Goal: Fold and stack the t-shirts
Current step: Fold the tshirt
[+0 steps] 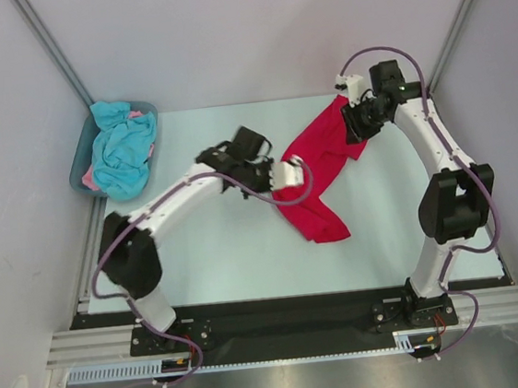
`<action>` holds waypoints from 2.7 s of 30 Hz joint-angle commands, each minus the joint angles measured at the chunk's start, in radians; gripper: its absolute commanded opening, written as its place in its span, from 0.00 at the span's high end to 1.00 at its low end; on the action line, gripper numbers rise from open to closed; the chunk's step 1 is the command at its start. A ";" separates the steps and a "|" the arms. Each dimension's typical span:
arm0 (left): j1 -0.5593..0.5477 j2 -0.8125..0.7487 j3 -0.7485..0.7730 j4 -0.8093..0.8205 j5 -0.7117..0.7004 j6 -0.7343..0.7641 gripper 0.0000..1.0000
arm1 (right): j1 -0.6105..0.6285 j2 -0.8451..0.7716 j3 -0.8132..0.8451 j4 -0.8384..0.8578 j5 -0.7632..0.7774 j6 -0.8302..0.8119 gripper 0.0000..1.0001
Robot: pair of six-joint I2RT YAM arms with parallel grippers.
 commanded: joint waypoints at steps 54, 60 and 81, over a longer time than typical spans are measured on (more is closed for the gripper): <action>0.361 -0.122 0.088 0.147 -0.509 -0.070 1.00 | -0.040 0.752 0.539 0.134 0.491 -0.063 1.00; 0.379 -0.153 0.067 0.147 -0.518 -0.061 1.00 | 0.026 0.795 0.555 0.174 0.527 -0.161 1.00; 0.384 -0.186 0.025 0.152 -0.526 -0.081 1.00 | 0.287 0.853 0.541 0.490 0.562 -0.439 1.00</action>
